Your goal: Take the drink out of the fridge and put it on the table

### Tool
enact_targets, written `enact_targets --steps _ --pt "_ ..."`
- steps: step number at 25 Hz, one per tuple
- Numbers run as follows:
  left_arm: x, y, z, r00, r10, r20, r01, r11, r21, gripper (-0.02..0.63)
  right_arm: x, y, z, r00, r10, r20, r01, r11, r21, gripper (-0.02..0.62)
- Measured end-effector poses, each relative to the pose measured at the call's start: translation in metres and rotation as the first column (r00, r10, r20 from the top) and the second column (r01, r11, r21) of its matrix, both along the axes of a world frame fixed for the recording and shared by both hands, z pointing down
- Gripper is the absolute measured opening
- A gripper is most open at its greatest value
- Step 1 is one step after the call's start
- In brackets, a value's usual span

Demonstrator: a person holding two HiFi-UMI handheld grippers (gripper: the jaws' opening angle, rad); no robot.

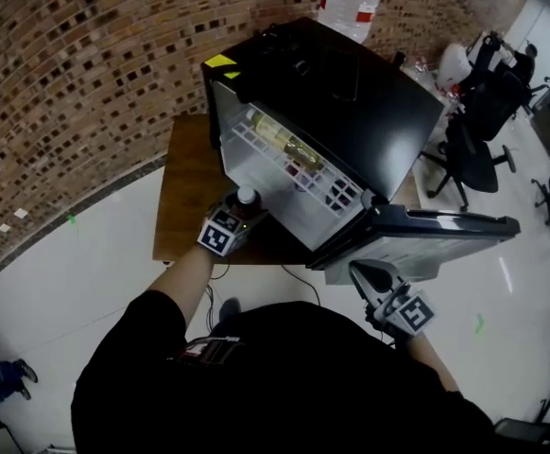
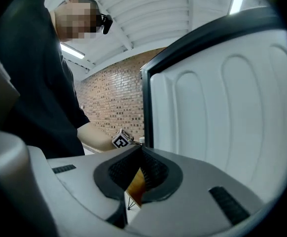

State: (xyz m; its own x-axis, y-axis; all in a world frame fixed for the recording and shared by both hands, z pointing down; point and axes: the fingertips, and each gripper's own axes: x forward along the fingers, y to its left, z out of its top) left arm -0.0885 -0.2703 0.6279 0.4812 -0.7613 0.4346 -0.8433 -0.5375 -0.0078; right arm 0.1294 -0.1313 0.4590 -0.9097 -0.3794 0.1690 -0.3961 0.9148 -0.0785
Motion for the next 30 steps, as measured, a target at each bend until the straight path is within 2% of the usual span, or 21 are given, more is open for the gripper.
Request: enact_targets --steps 5,13,22,30 --pt "-0.043 0.033 0.002 0.998 -0.043 0.043 0.043 0.999 -0.007 0.333 -0.057 0.012 0.005 0.99 -0.142 0.009 0.142 0.99 0.0 0.011" --pt "-0.11 0.075 0.024 0.991 -0.104 0.088 0.108 0.993 -0.039 0.333 -0.14 0.021 0.019 0.963 -0.269 0.02 0.269 0.963 -0.012 0.011" --pt "-0.17 0.095 0.047 0.98 -0.163 0.111 0.171 0.983 -0.072 0.333 -0.217 0.014 0.048 0.948 -0.319 0.001 0.319 0.947 -0.047 0.011" --pt "-0.192 0.097 0.075 0.981 -0.125 0.15 0.141 0.985 -0.1 0.333 -0.26 0.003 0.071 0.942 -0.335 -0.003 0.333 0.939 -0.085 0.011"
